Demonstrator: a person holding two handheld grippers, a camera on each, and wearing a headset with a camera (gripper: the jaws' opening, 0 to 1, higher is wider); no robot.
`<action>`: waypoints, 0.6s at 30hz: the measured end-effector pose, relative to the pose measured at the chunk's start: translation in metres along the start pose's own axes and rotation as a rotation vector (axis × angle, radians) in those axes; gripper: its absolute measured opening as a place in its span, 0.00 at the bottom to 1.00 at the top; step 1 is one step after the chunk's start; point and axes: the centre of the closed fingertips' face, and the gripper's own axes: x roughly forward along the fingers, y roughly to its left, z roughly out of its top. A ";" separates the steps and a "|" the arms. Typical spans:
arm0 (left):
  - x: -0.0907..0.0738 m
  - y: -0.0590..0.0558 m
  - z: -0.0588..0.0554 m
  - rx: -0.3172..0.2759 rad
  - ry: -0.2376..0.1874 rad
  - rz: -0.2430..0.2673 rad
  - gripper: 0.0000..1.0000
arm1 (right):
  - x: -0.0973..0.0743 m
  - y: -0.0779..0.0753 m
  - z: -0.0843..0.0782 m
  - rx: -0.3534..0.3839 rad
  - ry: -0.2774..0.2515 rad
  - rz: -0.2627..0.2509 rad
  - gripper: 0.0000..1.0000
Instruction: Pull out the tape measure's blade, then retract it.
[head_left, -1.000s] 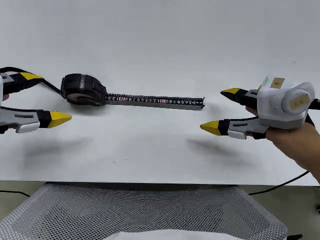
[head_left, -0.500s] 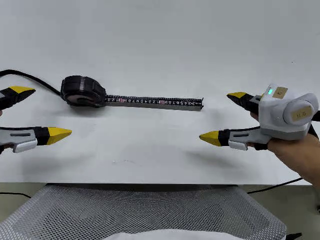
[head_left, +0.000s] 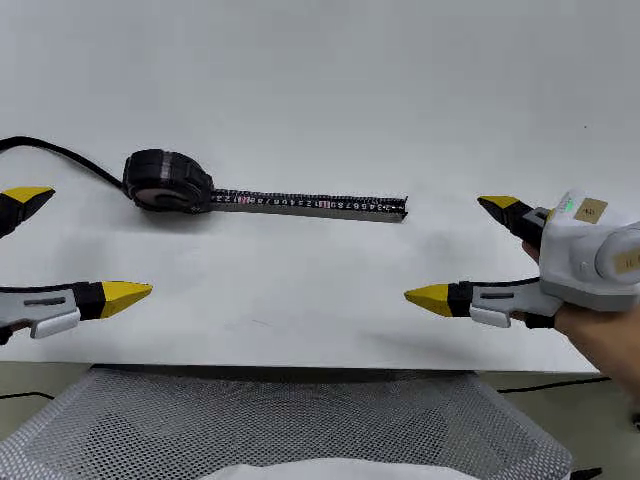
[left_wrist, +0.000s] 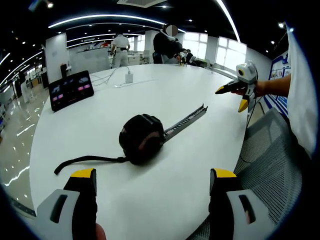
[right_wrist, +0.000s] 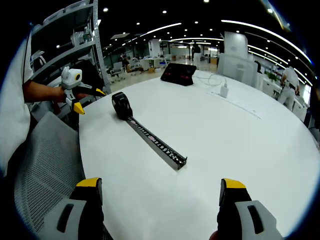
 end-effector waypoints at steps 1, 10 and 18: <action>0.000 0.000 0.000 0.003 -0.002 0.008 0.94 | 0.000 0.001 -0.002 -0.003 0.006 -0.004 0.97; -0.007 -0.003 -0.001 -0.038 -0.028 0.016 0.97 | -0.004 0.010 -0.005 0.004 -0.018 -0.002 0.99; -0.009 -0.008 -0.007 -0.059 -0.024 0.016 0.97 | -0.009 0.009 -0.008 0.014 -0.043 -0.025 0.99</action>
